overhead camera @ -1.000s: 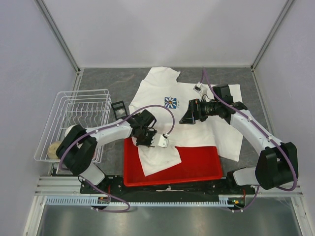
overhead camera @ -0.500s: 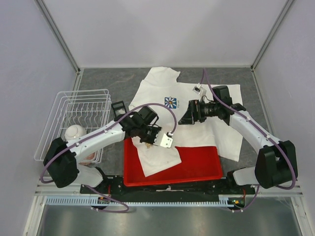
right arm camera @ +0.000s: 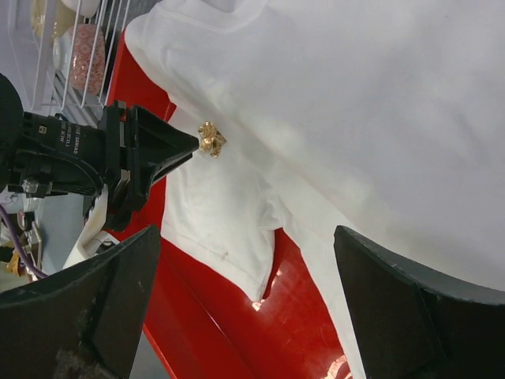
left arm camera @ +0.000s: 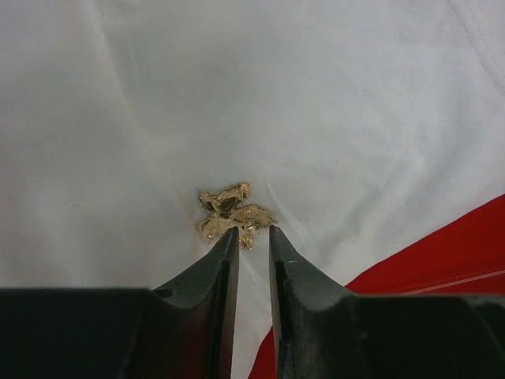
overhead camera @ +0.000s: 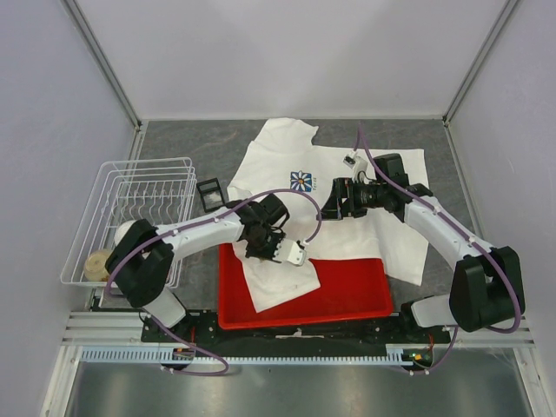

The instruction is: Pin the brooch onto the clothing

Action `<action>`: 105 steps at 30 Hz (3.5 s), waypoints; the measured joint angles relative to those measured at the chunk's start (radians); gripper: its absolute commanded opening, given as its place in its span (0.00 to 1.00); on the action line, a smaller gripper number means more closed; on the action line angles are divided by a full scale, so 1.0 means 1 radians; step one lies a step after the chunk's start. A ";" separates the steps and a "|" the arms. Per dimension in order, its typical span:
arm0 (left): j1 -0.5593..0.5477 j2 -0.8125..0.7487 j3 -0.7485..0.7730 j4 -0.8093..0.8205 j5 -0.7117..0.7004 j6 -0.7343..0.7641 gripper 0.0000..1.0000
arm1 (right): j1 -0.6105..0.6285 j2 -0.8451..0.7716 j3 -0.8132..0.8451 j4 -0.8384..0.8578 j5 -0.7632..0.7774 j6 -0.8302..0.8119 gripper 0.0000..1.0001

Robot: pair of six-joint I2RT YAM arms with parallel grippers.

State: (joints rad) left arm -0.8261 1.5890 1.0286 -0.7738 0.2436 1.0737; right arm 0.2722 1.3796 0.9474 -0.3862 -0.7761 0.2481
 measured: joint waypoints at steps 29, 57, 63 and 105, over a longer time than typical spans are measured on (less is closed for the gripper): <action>-0.006 0.089 0.006 0.042 -0.083 -0.033 0.02 | -0.080 0.007 0.028 -0.042 0.014 0.011 0.98; 0.126 -0.114 -0.120 0.166 -0.022 -0.208 0.67 | -0.080 0.015 -0.006 -0.002 -0.039 0.052 0.98; 0.129 -0.114 -0.120 0.208 0.053 -0.211 0.67 | -0.080 0.015 -0.006 0.006 -0.039 0.052 0.98; 0.121 -0.082 -0.161 0.214 0.072 -0.208 0.29 | -0.080 0.017 -0.006 0.009 -0.039 0.052 0.98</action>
State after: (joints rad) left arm -0.7048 1.5066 0.8677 -0.5598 0.3153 0.8654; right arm 0.1921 1.3964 0.9409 -0.3775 -0.8154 0.3004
